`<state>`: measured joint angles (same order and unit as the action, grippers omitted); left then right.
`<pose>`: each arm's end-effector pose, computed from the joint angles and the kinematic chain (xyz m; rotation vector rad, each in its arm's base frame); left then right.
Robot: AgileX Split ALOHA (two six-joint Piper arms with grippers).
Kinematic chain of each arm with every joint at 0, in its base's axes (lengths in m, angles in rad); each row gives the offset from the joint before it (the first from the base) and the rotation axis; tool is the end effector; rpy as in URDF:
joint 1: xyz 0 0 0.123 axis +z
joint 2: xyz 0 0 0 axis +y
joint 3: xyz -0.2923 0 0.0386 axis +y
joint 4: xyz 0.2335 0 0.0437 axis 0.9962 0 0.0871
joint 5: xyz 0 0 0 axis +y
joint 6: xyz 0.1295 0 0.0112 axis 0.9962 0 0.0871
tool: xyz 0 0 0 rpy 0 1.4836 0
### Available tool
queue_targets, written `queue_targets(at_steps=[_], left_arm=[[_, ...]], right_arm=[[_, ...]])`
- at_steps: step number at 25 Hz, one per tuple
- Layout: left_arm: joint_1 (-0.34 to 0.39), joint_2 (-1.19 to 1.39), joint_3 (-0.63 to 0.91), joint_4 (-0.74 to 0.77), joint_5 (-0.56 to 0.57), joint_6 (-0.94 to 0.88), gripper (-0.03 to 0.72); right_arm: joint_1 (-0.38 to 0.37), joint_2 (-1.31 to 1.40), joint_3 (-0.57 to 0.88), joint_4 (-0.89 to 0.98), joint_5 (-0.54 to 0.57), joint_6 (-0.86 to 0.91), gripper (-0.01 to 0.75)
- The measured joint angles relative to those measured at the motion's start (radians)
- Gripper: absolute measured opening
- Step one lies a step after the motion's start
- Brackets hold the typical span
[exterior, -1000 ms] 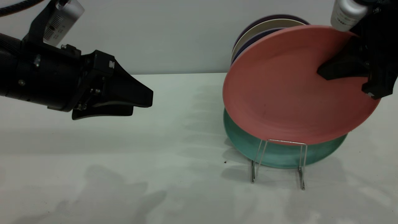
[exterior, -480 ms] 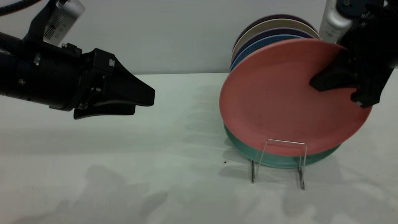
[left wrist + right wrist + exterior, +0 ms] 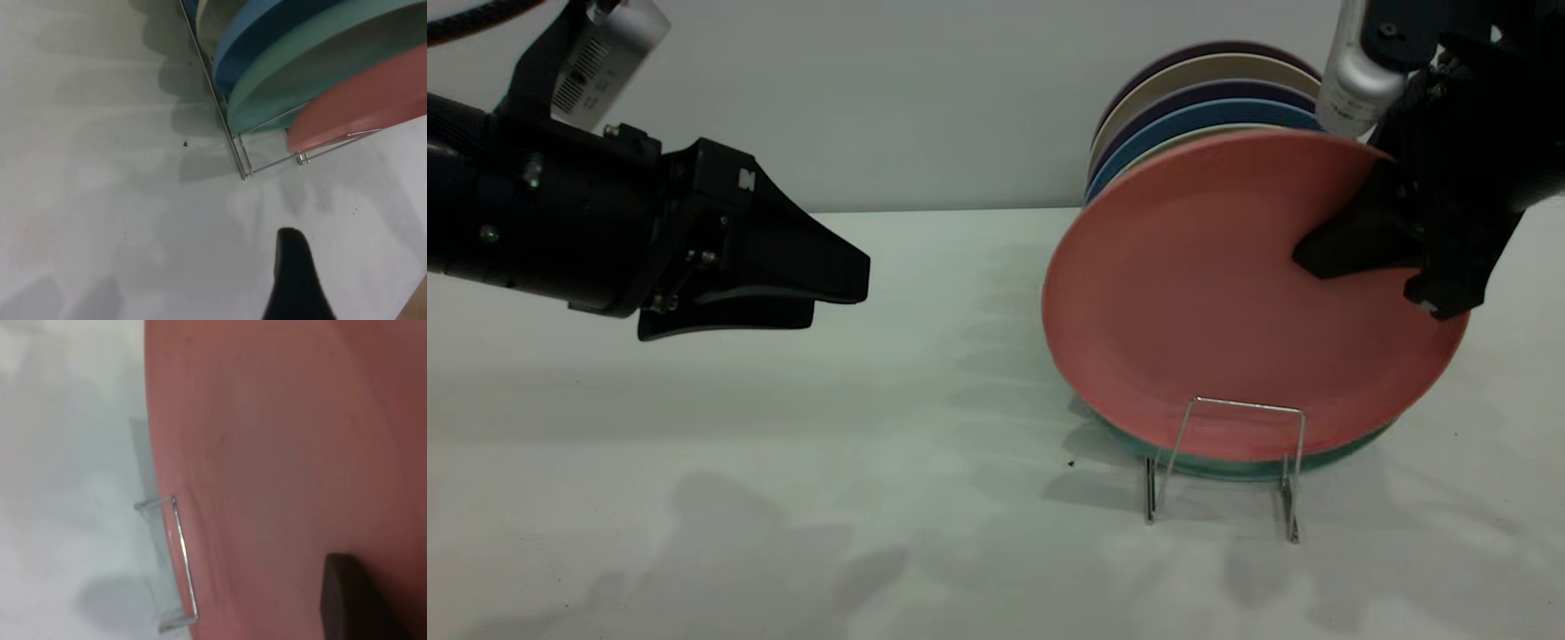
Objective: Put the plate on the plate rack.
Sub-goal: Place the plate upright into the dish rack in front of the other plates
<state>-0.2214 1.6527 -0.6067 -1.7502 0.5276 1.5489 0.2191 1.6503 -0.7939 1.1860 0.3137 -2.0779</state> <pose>0.2700 -0.1269 0.1458 0.2321 2.4329 -0.8314 0.3101 0.1072 0.1667 -1.3933 1.9683 0.0425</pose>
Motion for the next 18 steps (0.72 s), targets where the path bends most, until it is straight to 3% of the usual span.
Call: queue_targets(at_steps=[18], left_arm=[[0.000,0.000,0.000,-0.001,0.000,0.000,0.498]], right_arm=[[0.000,0.059,-0.008,0.088,0.005,-0.043,0.135]])
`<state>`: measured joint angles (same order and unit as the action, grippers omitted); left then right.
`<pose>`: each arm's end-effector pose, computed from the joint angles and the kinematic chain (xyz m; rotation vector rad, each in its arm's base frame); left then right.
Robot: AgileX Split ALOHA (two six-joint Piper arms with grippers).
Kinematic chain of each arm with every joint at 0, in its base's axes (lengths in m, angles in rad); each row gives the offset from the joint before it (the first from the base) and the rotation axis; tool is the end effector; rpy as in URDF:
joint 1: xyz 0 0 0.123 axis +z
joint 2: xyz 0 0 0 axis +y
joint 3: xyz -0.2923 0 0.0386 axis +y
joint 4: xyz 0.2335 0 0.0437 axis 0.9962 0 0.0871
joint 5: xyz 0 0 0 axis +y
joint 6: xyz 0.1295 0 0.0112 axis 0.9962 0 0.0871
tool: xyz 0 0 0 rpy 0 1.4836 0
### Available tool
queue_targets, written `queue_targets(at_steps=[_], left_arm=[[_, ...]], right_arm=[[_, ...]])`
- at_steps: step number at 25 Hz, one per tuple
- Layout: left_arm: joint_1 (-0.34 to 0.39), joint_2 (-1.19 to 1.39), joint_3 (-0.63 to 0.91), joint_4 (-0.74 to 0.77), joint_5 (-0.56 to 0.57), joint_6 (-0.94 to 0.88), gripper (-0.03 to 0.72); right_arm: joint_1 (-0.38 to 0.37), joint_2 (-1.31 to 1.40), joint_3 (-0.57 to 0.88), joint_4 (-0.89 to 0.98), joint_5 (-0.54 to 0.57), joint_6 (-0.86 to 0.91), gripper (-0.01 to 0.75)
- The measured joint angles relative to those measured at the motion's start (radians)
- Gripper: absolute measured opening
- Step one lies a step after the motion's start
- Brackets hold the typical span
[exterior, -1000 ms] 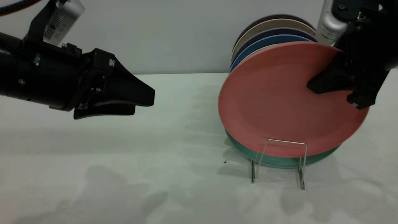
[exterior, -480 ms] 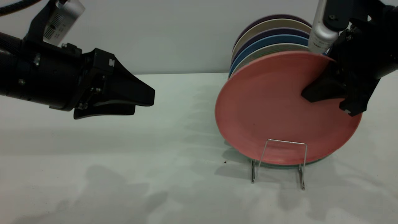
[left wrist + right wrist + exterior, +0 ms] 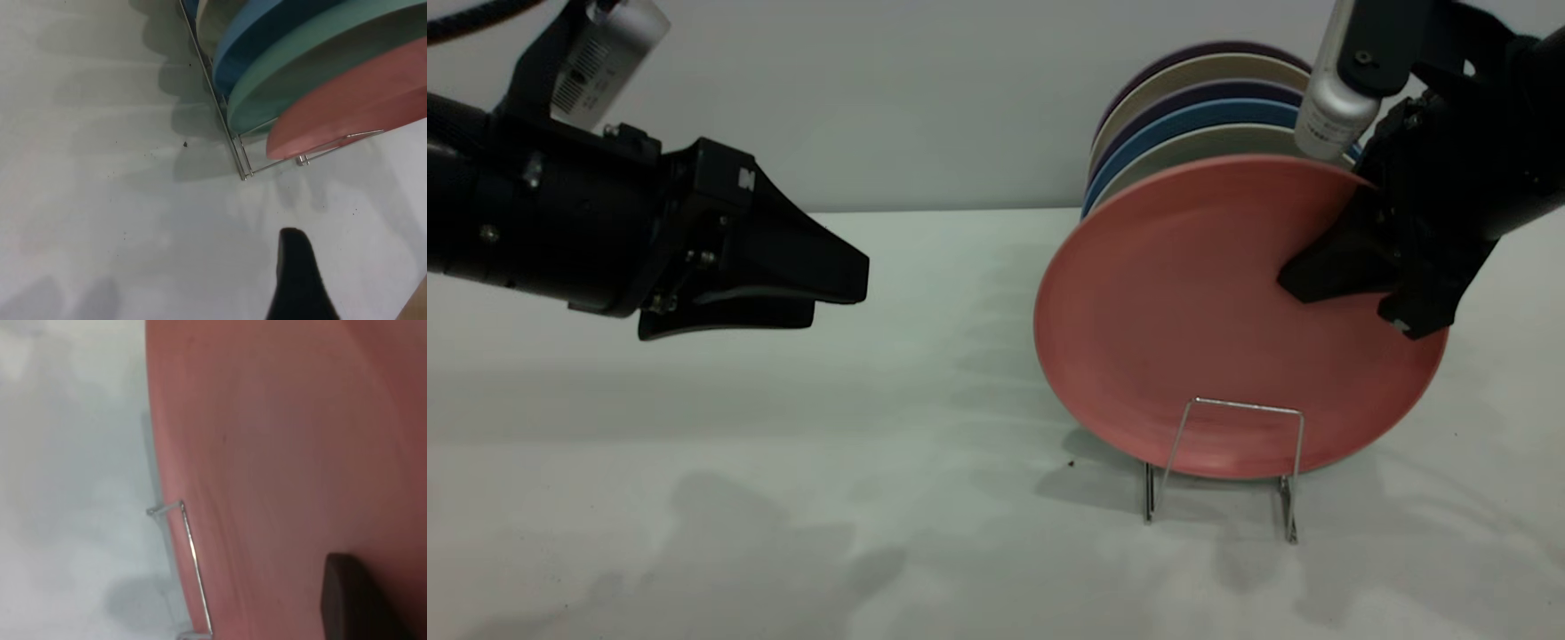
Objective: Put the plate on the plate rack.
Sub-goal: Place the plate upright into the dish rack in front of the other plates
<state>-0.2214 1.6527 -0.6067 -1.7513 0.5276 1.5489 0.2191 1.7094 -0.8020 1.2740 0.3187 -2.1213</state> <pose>0.2700 -0.1269 0.1459 0.2307 2.4327 -0.8318 0.3158 0.1103 0.1517 -1.3581 2.0170 0.0929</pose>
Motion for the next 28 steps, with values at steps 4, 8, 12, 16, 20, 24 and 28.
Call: queue_targets(at_steps=[4,8,12,16,20,24,28], left_arm=[[0.000,0.000,0.000,0.000,0.000,0.000,0.499],[0.000,0.000,0.000,0.000,0.000,0.000,0.499],[0.000,0.000,0.000,0.000,0.000,0.000,0.499],[0.000,0.000,0.000,0.000,0.001,0.000,0.499],[0.000,0.000,0.000,-0.001,0.001,0.000,0.499],[0.000,0.000,0.000,-0.001,0.001,0.000,0.499],[0.000,0.000,0.000,-0.001,0.001,0.001,0.499]], right_arm=[[0.000,0.001,0.000,0.001,0.002,0.000,0.135],[0.000,0.001,0.000,0.003,0.009,0.000,0.178],[0.000,0.002,0.000,0.003,0.014,-0.001,0.292],[0.000,0.002,0.000,0.004,0.014,-0.001,0.357],[0.000,0.000,0.000,0.004,0.014,-0.001,0.368],[0.000,-0.024,0.000,0.004,0.014,-0.001,0.367],[0.000,-0.059,0.000,0.002,0.017,-0.001,0.367]])
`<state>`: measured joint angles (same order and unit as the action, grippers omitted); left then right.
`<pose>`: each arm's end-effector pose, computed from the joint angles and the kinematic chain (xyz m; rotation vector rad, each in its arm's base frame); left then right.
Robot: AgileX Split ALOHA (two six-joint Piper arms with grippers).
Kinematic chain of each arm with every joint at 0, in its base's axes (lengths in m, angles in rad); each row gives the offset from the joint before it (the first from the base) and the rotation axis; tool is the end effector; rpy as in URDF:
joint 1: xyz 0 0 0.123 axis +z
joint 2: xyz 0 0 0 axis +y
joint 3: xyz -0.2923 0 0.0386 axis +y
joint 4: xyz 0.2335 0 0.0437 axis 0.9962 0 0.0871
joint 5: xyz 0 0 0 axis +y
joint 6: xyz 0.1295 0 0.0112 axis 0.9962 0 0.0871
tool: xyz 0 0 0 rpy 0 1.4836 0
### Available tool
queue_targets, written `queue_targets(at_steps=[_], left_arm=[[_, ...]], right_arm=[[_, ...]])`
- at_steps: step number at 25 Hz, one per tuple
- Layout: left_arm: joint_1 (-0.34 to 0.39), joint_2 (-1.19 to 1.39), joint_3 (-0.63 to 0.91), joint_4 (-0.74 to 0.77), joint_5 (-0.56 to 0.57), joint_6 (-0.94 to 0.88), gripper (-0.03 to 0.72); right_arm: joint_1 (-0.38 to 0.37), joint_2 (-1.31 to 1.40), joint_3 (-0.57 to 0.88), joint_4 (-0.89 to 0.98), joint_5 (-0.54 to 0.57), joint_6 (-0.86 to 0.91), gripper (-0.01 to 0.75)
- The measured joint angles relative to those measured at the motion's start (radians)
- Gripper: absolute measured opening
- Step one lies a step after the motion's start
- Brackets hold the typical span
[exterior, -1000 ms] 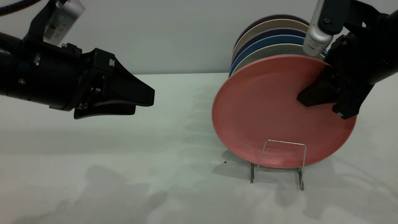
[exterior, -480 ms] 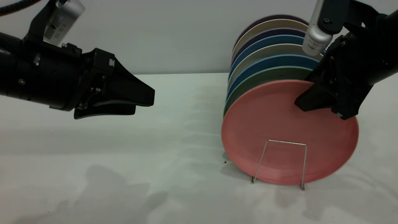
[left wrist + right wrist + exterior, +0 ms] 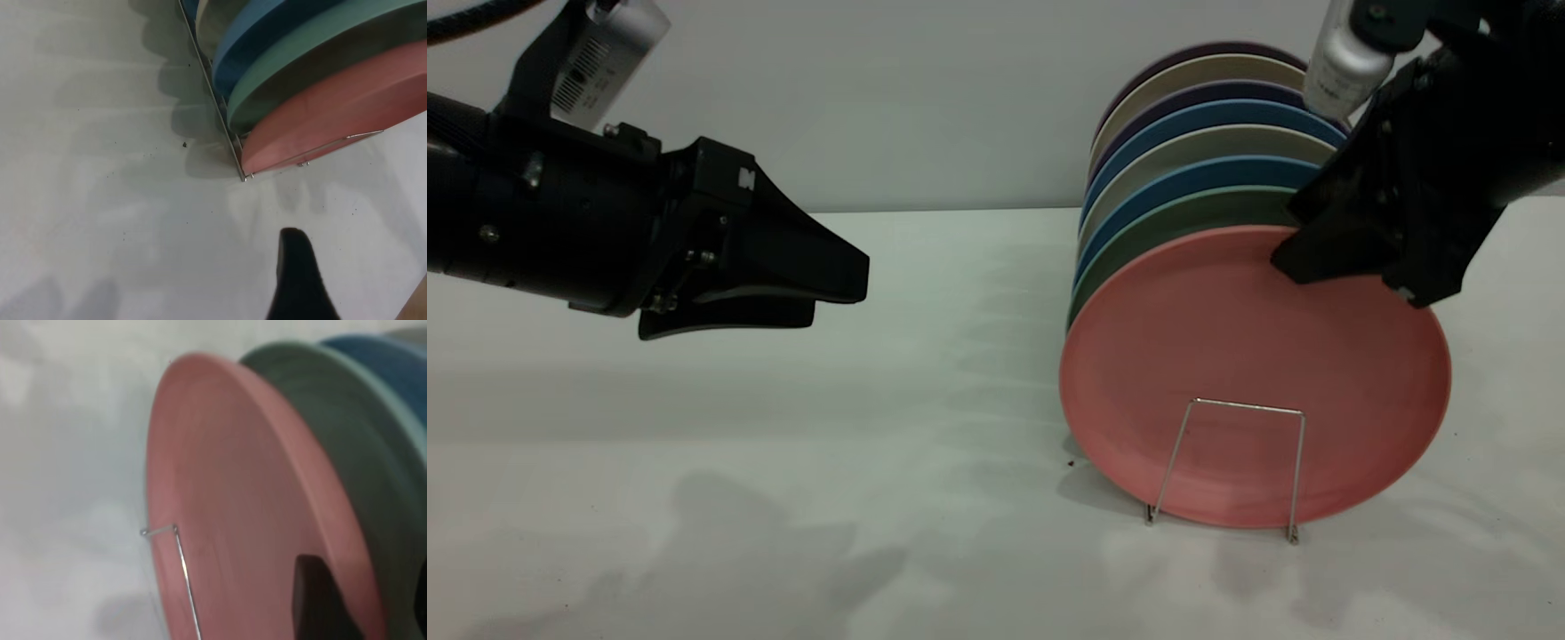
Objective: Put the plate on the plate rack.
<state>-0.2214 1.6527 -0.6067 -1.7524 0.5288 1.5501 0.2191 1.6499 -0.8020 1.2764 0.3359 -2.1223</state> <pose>0.2700 -0.1270 0.1460 0.2312 2.4317 -0.8331 0.3123 0.1117 0.1715 -1.3429 1.9608 0.0867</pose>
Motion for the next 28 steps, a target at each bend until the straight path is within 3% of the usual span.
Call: queue_targets(at_steps=[7,11,18,24,28], left_arm=[[0.000,0.000,0.000,0.000,0.000,0.001,0.499],[0.000,0.000,0.000,0.000,0.000,0.001,0.499],[0.001,-0.077,0.000,0.003,-0.015,0.001,0.499],[0.065,-0.349,0.001,0.053,-0.062,-0.054,0.499],[0.100,-0.554,0.001,0.171,-0.074,-0.173,0.499]], right_arm=[[0.001,-0.066,0.001,-0.020,0.004,0.004,0.371],[0.001,-0.121,0.001,-0.114,0.014,0.118,0.371],[0.001,-0.221,0.001,-0.439,0.133,0.578,0.371],[0.001,-0.443,0.001,-0.747,0.190,1.070,0.371],[0.001,-0.602,0.001,-0.890,0.277,1.353,0.371]])
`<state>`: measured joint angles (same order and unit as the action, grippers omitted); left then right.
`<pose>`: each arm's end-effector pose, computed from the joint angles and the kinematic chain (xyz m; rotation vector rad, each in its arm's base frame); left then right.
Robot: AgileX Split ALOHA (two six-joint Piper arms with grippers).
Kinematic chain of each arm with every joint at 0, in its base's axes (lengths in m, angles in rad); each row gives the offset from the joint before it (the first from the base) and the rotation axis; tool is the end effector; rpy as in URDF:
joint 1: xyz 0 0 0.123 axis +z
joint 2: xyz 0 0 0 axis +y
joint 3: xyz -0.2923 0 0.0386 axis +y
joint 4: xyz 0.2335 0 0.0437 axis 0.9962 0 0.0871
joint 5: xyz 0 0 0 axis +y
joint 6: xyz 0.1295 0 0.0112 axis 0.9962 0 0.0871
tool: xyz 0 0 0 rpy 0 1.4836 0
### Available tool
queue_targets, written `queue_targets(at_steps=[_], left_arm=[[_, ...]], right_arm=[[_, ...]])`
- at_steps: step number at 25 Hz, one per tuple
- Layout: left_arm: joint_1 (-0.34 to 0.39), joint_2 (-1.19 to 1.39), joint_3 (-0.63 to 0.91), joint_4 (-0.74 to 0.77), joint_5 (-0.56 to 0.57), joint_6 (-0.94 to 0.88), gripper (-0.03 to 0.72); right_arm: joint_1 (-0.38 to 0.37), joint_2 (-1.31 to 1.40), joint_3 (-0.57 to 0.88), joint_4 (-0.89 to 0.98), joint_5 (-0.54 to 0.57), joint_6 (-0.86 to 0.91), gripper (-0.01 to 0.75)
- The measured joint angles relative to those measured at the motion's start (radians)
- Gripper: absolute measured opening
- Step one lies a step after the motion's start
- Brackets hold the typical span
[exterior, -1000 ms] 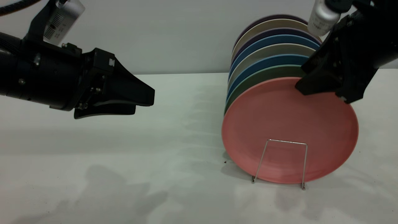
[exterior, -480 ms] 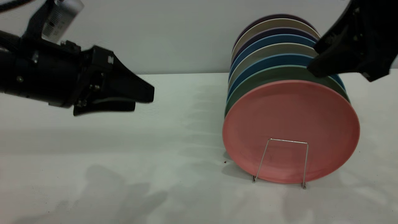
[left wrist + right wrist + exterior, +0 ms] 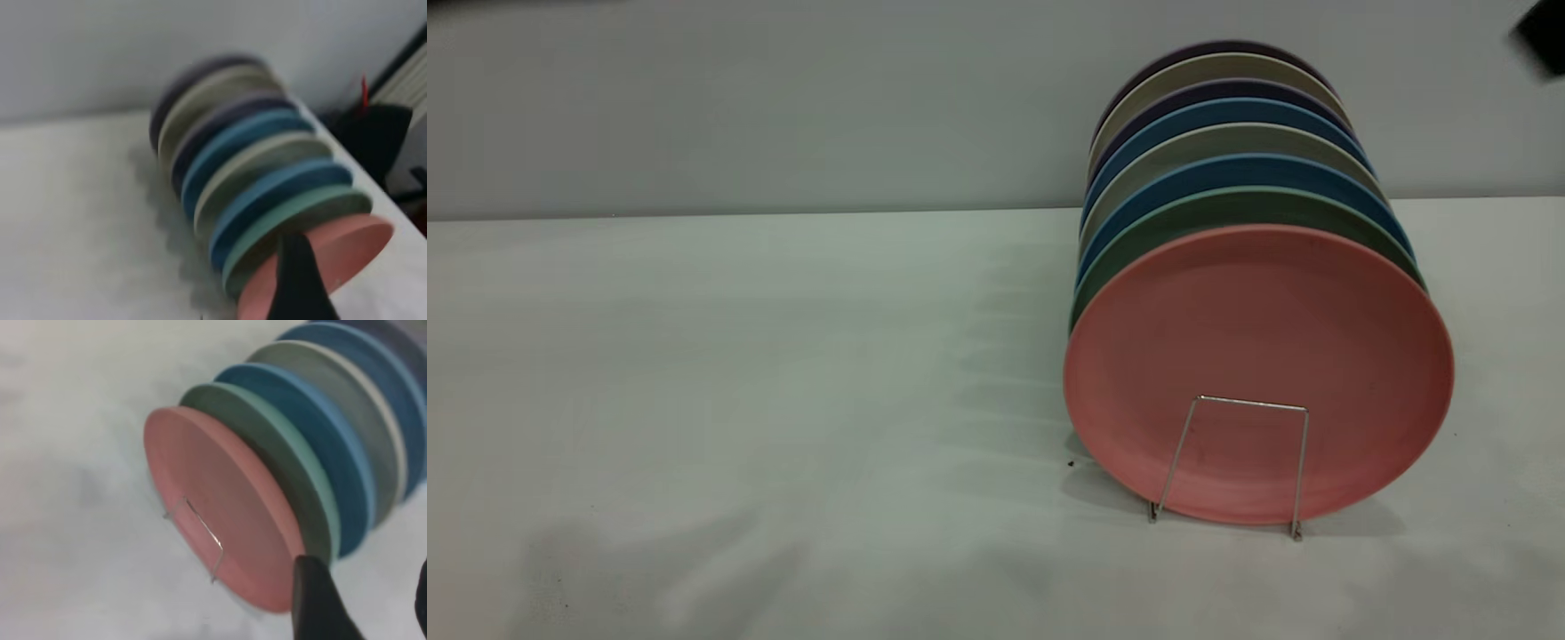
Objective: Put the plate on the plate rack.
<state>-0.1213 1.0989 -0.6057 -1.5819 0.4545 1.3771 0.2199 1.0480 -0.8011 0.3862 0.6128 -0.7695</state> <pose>0.2267 -0.0852 0.2833 0.2174 1.9750 -0.6601 0.2071 0.0752 0.2955 -0.8551 2.1244 0.1336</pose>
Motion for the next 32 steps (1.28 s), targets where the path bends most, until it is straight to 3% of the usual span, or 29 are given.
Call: queue_targets(at_steps=[3,7,12,16,21,32], left_arm=[[0.001,-0.153,0.003,0.176,0.000,-0.174,0.499],[0.001,-0.326,0.009,0.534,0.046,-0.483,0.499],[0.001,-0.518,0.009,1.039,0.205,-0.945,0.499],[0.001,-0.681,0.009,1.314,0.345,-1.153,0.499],[0.001,-0.899,0.009,1.472,0.486,-1.257,0.499],[-0.003,-1.115,0.016,1.582,0.692,-1.304,0.497]], right_arm=[[0.000,-0.090,0.000,-0.098,0.094,0.184,0.371],[0.000,-0.171,0.001,-0.187,0.216,0.340,0.371],[0.000,-0.281,0.001,-0.260,0.360,0.462,0.371],[0.000,-0.382,0.006,-0.270,0.452,0.489,0.365],[0.000,-0.525,0.096,-0.268,0.515,0.504,0.337],[0.000,-0.782,0.278,-0.255,0.554,0.503,0.322]])
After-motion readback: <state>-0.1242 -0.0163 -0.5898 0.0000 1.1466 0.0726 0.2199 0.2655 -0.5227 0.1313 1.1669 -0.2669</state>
